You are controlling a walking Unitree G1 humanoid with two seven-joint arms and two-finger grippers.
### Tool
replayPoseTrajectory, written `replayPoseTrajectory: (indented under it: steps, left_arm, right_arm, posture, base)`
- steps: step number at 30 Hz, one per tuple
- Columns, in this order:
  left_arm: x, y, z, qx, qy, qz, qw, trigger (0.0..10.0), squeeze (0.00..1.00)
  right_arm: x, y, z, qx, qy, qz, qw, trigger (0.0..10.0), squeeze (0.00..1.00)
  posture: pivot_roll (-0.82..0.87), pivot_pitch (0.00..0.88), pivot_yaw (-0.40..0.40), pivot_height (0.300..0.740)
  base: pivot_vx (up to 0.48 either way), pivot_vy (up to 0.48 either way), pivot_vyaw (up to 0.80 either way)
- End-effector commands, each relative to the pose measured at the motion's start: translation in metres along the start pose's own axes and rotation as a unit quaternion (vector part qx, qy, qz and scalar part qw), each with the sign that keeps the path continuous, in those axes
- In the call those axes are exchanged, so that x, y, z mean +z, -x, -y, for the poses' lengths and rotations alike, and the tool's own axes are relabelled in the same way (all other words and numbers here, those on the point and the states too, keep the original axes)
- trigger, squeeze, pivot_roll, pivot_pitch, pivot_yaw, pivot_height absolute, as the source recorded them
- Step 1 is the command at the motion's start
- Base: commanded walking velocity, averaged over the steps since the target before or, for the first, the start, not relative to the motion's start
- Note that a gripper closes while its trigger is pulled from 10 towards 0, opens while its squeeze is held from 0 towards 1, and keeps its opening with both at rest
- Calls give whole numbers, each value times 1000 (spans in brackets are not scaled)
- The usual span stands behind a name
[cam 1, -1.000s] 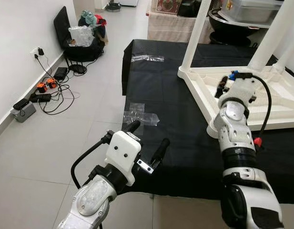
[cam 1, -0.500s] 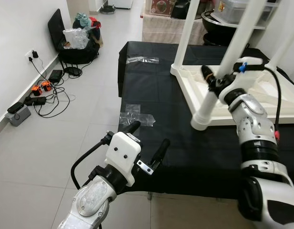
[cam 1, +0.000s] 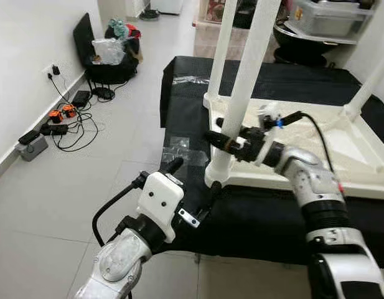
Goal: Building children table
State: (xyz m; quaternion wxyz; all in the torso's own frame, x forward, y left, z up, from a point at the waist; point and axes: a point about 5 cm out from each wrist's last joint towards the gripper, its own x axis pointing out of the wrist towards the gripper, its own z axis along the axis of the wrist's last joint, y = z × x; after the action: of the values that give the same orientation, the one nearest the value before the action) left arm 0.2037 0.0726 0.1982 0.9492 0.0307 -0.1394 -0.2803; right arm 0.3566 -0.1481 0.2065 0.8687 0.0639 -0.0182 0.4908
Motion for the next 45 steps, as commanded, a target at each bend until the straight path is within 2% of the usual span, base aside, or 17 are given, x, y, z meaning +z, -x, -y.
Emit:
replayPoseTrajectory:
  steps: [1,2,3,14,20,22,25,29,30,31,34,35,39,40,43,44,45]
  left_arm:
    - [-1,1,0,-2,-5,-3,1000,10000,0]
    - [-1,0,0,-2,-5,-3,1000,10000,0]
    - [-1,0,1,-2,-4,-2,1000,10000,0]
    - [-2,-1,1,1,-4,-2,1000,10000,0]
    - [-3,-2,1,-2,-4,-2,1000,10000,0]
    - [-4,-3,1,-4,-3,-2,1000,10000,0]
    - [-3,-3,2,-5,-2,-1,1000,10000,0]
    - [-4,-2,2,-5,0,-2,1000,10000,0]
    - [-6,-2,3,-6,0,-5,1000,10000,0]
    - [-7,-2,3,-9,-1,-6,1000,10000,0]
    - [-7,-2,4,-12,-2,-7,1000,10000,0]
    - [-7,-2,5,-14,-2,-7,1000,10000,0]
    - [-7,-3,6,-14,-2,-5,1000,10000,0]
    - [-7,-3,6,-13,-3,-6,1000,10000,0]
    - [-7,-2,5,-12,-3,-6,1000,10000,0]
    - [-7,-3,5,-12,-4,-6,1000,10000,0]
    - [-7,-3,5,-12,-4,-6,1000,10000,0]
  right_arm:
    - [7,-6,-5,26,13,10,1000,10000,0]
    - [8,-15,-9,24,19,14,999,10000,0]
    - [10,-23,-8,2,25,17,1000,0,0]
    - [12,-10,29,-289,60,15,955,0,0]
    - [4,30,49,-554,94,-29,827,0,0]
    - [4,48,50,-648,82,-21,757,0,0]
    - [12,51,44,-692,82,11,717,0,0]
    - [17,44,39,-700,80,28,709,0,0]
    - [18,36,36,-696,77,33,713,1294,0]
    - [19,26,34,-673,86,38,733,10000,0]
    - [20,20,32,-657,94,41,747,10000,0]
    - [20,12,30,-622,98,54,775,10000,1000]
    - [20,7,31,-573,92,66,812,10000,1000]
    - [20,8,33,-558,99,64,822,10000,482]
    - [20,9,35,-548,104,62,828,10000,482]
    - [18,8,37,-520,85,55,848,10000,0]
    - [18,8,37,-520,85,55,848,10000,0]
  posture:
    - [96,29,-98,740]
    - [96,31,-96,740]
    - [99,32,-100,740]
    - [91,36,-98,740]
    - [82,32,-93,740]
    - [84,32,-92,740]
    - [87,35,-87,740]
    - [84,35,-87,740]
    - [83,34,-87,740]
    - [83,34,-87,740]
    - [83,34,-87,740]
    - [80,31,-89,740]
    - [86,27,-98,740]
    - [86,27,-98,740]
    - [86,27,-98,740]
    - [86,27,-99,740]
    - [86,27,-99,740]
  base:
    - [0,0,0]
    - [0,0,0]
    - [0,0,0]
    - [0,0,0]
    - [0,0,0]
    - [0,0,0]
    - [0,0,0]
    - [0,0,0]
    - [0,0,0]
    - [0,0,0]
    - [0,0,0]
    - [0,0,0]
    - [0,0,0]
    - [0,0,0]
    - [0,0,0]
    - [0,0,0]
    - [0,0,0]
